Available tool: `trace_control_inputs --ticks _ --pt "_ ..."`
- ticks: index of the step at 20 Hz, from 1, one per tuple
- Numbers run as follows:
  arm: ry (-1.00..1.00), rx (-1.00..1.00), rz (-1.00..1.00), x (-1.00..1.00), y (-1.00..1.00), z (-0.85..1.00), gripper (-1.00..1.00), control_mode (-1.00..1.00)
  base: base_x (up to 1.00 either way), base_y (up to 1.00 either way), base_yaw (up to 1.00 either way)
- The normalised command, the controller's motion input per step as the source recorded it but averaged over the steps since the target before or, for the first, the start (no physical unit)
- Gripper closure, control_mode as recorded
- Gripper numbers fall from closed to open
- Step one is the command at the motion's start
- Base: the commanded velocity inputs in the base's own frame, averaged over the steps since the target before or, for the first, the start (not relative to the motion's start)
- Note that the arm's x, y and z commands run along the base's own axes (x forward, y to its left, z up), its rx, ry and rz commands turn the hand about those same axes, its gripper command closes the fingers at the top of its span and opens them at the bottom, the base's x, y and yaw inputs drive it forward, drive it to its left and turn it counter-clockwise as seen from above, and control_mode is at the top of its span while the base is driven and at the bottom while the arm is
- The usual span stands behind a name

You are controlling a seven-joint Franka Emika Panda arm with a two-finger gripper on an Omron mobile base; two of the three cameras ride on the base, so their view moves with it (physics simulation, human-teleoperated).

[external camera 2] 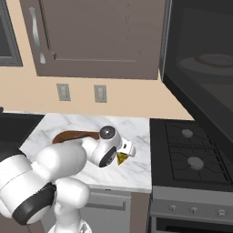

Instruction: Retrieve the reheated potato from the microwave, then place the potato, cheese, and condiment on the cutting board.

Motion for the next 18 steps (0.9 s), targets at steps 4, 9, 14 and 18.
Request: trace_control_inputs --ticks 4,9,14,18 --pt "0.03 0.00 0.00 0.07 -0.08 -0.25 -1.00 -1.00 0.00 0.00 0.00" --pt "0.03 0.00 0.00 0.13 -0.06 -0.26 -1.00 -1.00 0.00 0.00 0.00" --pt "0.02 0.00 0.00 0.18 -0.03 -0.26 -1.00 -1.00 0.00 0.00 0.00" --pt "0.02 0.00 0.00 0.28 0.00 -0.28 -1.00 -1.00 0.00 0.00 0.00"
